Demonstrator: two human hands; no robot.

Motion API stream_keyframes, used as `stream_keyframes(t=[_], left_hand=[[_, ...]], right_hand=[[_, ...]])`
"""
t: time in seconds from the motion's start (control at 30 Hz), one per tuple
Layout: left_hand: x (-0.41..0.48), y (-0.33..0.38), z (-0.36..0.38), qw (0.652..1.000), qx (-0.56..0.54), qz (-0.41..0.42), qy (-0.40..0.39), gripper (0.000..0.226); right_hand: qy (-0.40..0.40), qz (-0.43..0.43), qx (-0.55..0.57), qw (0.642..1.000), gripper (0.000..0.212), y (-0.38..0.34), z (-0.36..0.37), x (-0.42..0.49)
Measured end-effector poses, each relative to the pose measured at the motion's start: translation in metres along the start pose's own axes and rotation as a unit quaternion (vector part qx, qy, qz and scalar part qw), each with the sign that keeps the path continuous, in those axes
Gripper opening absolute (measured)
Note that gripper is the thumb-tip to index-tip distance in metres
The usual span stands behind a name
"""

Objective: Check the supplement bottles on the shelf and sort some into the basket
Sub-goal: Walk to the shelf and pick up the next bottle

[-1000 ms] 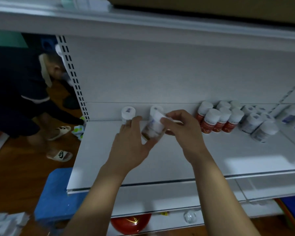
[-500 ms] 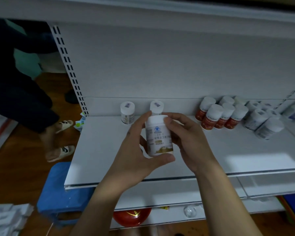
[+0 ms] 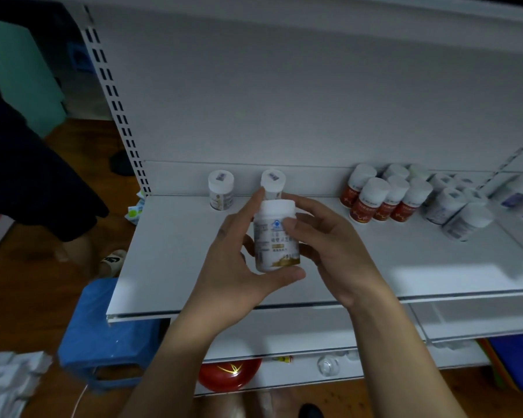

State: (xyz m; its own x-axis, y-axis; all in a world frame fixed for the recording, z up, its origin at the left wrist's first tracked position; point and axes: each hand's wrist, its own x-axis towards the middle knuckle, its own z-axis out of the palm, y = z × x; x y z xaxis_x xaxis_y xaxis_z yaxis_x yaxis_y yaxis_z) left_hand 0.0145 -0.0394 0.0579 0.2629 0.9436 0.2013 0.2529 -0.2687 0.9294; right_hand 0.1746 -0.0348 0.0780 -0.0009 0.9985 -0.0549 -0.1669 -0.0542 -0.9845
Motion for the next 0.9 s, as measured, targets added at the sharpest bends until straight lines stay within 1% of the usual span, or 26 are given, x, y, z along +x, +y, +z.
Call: stream_keyframes(t=[0.1, 0.27, 0.33, 0.43, 0.53, 0.63, 0.77, 0.9], left_hand=[[-0.003, -0.001, 0.0, 1.0, -0.004, 0.005, 0.001, 0.101], [-0.009, 0.001, -0.001, 0.999, -0.046, 0.0, 0.014, 0.092], [-0.013, 0.002, 0.0, 0.998, -0.046, 0.007, 0.031, 0.092], [-0.019, 0.005, 0.002, 0.997, -0.035, 0.028, 0.061, 0.091], [-0.023, 0.006, -0.001, 0.995, -0.006, 0.053, 0.08, 0.091], [-0.026, 0.007, -0.002, 0.993, 0.018, 0.072, 0.096, 0.092], [-0.028, 0.006, -0.001, 0.99, 0.018, 0.092, 0.108, 0.093], [-0.03, 0.007, -0.002, 0.988, 0.014, 0.106, 0.113, 0.09]], right_hand=[[0.0, 0.004, 0.021, 1.0, 0.05, 0.0, 0.0, -0.003], [-0.02, 0.014, 0.072, 0.997, 0.04, 0.002, -0.002, -0.007], [-0.04, 0.019, 0.1, 0.994, 0.044, 0.004, -0.003, -0.009], [-0.089, 0.037, 0.132, 0.987, 0.048, 0.006, -0.003, -0.012], [-0.126, 0.056, 0.132, 0.982, 0.051, 0.009, -0.002, -0.013], [-0.142, 0.069, 0.14, 0.978, 0.051, 0.011, 0.001, -0.014], [-0.151, 0.075, 0.16, 0.973, 0.05, 0.013, 0.005, -0.016], [-0.167, 0.065, 0.186, 0.966, 0.059, 0.012, 0.007, -0.017]])
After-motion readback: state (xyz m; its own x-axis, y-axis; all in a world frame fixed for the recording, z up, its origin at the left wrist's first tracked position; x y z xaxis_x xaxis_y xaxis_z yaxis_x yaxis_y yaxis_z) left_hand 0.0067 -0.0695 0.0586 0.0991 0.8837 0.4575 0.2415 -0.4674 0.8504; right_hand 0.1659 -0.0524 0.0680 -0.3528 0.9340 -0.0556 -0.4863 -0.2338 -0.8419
